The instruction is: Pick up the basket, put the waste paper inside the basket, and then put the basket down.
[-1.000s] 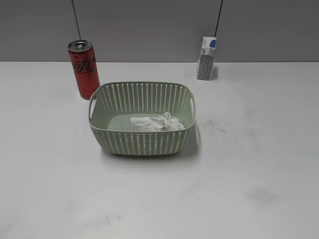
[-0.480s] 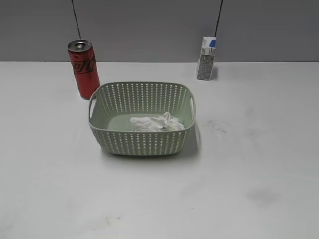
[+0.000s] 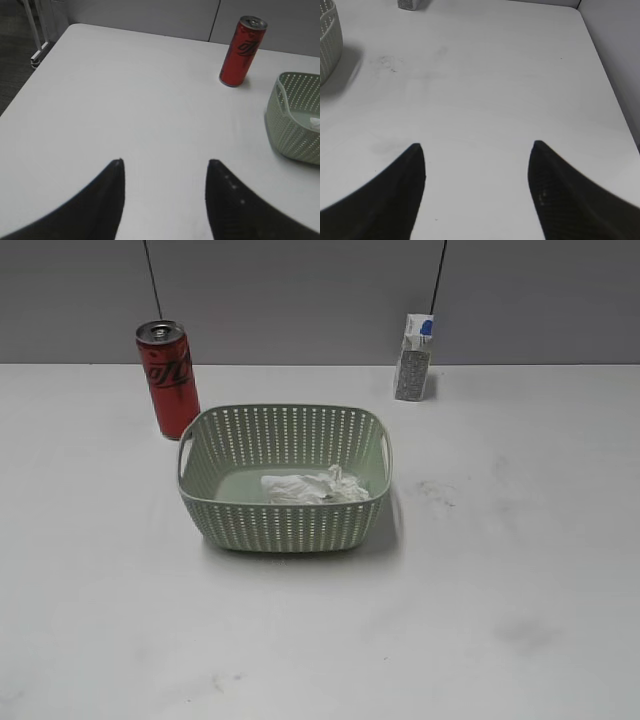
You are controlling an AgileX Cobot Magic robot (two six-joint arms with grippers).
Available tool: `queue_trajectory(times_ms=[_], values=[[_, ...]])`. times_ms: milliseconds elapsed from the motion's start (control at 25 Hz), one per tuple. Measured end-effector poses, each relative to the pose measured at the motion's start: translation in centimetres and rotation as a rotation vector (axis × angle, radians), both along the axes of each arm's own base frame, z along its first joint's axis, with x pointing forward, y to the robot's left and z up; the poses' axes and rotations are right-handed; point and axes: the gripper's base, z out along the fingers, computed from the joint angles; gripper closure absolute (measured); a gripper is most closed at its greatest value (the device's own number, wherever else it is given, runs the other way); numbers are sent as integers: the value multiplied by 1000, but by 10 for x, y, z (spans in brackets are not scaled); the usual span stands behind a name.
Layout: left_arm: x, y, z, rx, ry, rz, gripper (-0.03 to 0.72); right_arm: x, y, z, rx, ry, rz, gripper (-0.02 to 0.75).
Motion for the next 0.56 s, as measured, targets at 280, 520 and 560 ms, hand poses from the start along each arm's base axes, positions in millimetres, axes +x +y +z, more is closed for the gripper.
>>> queue_trajectory(times_ms=[280,520,560], values=[[0,2,0,21,-1,14,326,0,0,0,0,0,0,248],[0,2,0,22,-1,15,343,0,0,0,0,0,0,248],[0,2,0,22,-1,15,344,0,0,0,0,0,0,248]])
